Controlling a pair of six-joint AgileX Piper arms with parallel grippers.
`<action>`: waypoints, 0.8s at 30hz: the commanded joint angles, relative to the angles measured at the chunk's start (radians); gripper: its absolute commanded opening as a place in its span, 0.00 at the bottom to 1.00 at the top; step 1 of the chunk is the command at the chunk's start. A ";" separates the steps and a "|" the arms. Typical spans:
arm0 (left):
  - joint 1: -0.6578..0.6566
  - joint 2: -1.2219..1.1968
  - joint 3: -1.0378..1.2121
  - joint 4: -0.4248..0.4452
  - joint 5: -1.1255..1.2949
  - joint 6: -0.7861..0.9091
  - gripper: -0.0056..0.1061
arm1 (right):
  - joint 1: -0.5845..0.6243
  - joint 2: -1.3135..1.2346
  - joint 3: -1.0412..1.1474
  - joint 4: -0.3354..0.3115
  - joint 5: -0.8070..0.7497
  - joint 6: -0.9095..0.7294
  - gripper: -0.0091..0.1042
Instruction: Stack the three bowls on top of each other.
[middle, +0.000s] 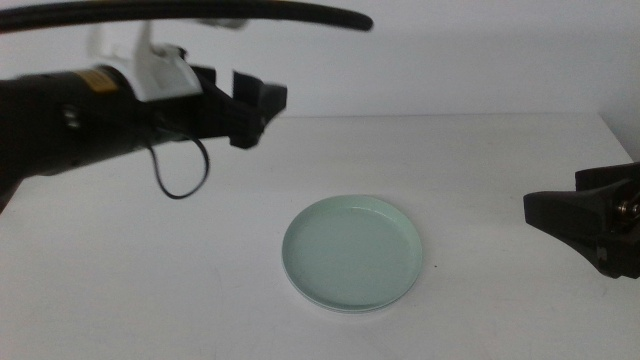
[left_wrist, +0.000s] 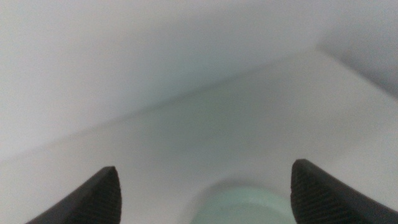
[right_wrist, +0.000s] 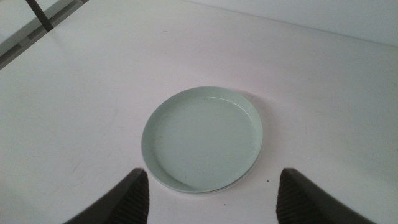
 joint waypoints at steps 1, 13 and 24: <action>0.001 -0.066 -0.024 -0.005 -0.088 -0.003 0.99 | 0.002 -0.007 -0.028 0.013 -0.055 -0.012 0.54; 0.114 -0.095 -0.024 0.010 -0.092 0.018 0.99 | 0.001 0.007 -0.031 -0.040 -0.243 -0.020 0.54; 0.523 -0.249 -0.020 0.040 0.169 0.066 0.99 | -0.241 0.092 -0.161 -0.146 -0.253 0.039 0.49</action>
